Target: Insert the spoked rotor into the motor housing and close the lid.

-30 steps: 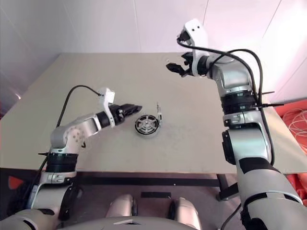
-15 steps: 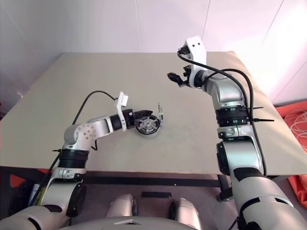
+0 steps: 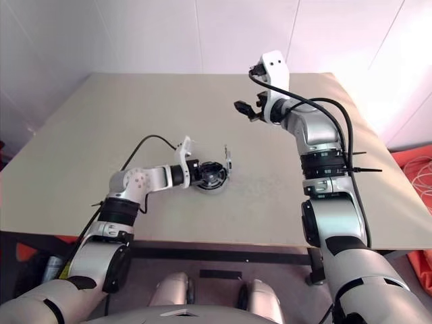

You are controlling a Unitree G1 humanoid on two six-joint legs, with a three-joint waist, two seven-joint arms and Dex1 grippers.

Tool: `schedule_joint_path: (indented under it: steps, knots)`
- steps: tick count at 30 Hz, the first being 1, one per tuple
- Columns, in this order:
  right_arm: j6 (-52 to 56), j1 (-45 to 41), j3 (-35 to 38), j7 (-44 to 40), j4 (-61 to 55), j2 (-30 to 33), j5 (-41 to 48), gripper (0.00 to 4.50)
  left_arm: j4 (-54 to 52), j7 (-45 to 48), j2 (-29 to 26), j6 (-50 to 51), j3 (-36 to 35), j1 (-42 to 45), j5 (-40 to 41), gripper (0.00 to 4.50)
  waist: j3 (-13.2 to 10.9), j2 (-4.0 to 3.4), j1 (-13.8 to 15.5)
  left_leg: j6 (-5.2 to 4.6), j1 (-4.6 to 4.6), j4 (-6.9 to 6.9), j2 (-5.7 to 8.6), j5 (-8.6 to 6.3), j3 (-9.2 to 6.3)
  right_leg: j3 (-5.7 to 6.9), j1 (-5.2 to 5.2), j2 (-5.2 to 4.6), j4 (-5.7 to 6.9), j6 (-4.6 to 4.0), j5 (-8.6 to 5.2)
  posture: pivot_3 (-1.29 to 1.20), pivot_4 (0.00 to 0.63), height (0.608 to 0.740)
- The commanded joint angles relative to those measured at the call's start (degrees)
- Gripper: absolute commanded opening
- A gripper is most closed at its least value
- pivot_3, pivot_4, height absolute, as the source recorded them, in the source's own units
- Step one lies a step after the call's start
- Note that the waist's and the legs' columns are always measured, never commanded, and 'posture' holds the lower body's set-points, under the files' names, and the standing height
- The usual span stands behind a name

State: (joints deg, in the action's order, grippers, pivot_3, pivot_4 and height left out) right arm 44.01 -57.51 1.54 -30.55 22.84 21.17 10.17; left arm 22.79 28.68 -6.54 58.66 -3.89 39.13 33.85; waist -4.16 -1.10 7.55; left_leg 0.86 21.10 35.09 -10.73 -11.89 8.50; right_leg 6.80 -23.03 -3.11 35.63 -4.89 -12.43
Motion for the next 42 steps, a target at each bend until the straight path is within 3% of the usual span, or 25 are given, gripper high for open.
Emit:
schedule_joint_path:
  steps: [1, 5, 9, 14, 22, 27, 33, 42]
  knots:
    - [-1.27, -1.42, 1.80, 1.47, -0.50, -0.21, 0.75, 4.31, 4.70, -6.33, -1.05, -0.66, -1.45, 0.85, -4.40, 0.02, 0.00, 0.00, -0.14, 0.05, -0.01, -0.01, 0.00, -0.02, 0.01, 0.00, 0.06, 0.00, 0.00, 0.03, -0.01, 0.00, 0.000, 0.740]
    - [-1.90, -1.75, 1.98, 2.29, 0.29, -0.57, 0.87, 4.31, 3.42, -5.67, -1.19, -0.54, -1.45, 0.54, -3.81, 0.02, 0.02, -0.03, -0.37, 0.20, -0.41, -0.09, -0.02, 0.02, 0.01, 0.00, 0.40, 0.02, -0.02, 0.08, -0.04, 0.00, 0.000, 0.740]
    - [-2.38, -2.08, 1.70, 2.01, 0.73, -0.82, 0.95, 4.31, -3.57, -1.71, -0.47, 1.04, -6.26, 0.99, 3.17, 0.02, 0.02, -0.04, -0.19, 0.20, -0.64, -0.13, -0.01, 0.02, 0.01, 0.01, 0.57, 0.01, -0.11, 0.11, -0.04, 0.00, 0.000, 0.740]
    - [-2.78, -2.25, 1.40, 1.45, 1.19, -0.94, 0.87, 4.31, -8.33, 0.10, -1.93, 2.15, -8.99, 0.97, 6.60, 0.02, 0.02, -0.03, 0.14, 0.03, -0.03, -0.03, 0.02, 0.07, -0.01, 0.01, -0.02, -0.04, -0.02, -0.27, 0.23, 0.00, 0.000, 0.740]
    - [-3.40, -2.43, 1.29, 1.39, 1.84, -1.40, 0.85, 4.31, -13.31, 0.97, -3.89, 9.94, -11.57, -2.47, 13.12, 0.02, 0.02, -0.03, 0.09, -0.13, 0.06, -0.03, 0.06, -0.03, 0.03, 0.01, -0.09, -0.08, -0.07, -0.29, 0.22, 0.00, 0.000, 0.740]
    - [-3.34, -2.15, 1.37, 1.51, 1.68, -1.57, 0.89, 4.31, -8.81, -4.65, -4.64, 16.92, -15.12, -4.87, 12.91, 0.02, 0.02, -0.03, -0.11, -0.02, 0.02, -0.02, 0.05, -0.06, 0.03, 0.01, -0.08, -0.07, -0.05, -0.27, 0.22, 0.00, 0.000, 0.740]
    - [-3.23, -1.86, 1.58, 1.70, 1.58, -1.61, 0.99, 4.31, -4.03, -8.41, -5.43, 16.24, -16.55, -6.73, 9.82, 0.02, 0.02, -0.03, -0.06, 0.00, -0.02, -0.01, 0.05, -0.05, 0.01, 0.01, -0.05, -0.07, -0.06, 0.09, 0.04, 0.00, 0.000, 0.740]
    - [-3.40, -1.60, 1.40, 1.62, 1.34, -1.63, 0.89, 4.31, -10.31, -4.39, -3.25, 15.80, -19.03, -6.12, 16.47, 0.02, 0.02, -0.02, 0.08, 0.00, -0.05, -0.01, 0.06, -0.05, 0.01, 0.01, 0.01, -0.09, -0.07, -0.12, 0.16, 0.00, 0.000, 0.740]
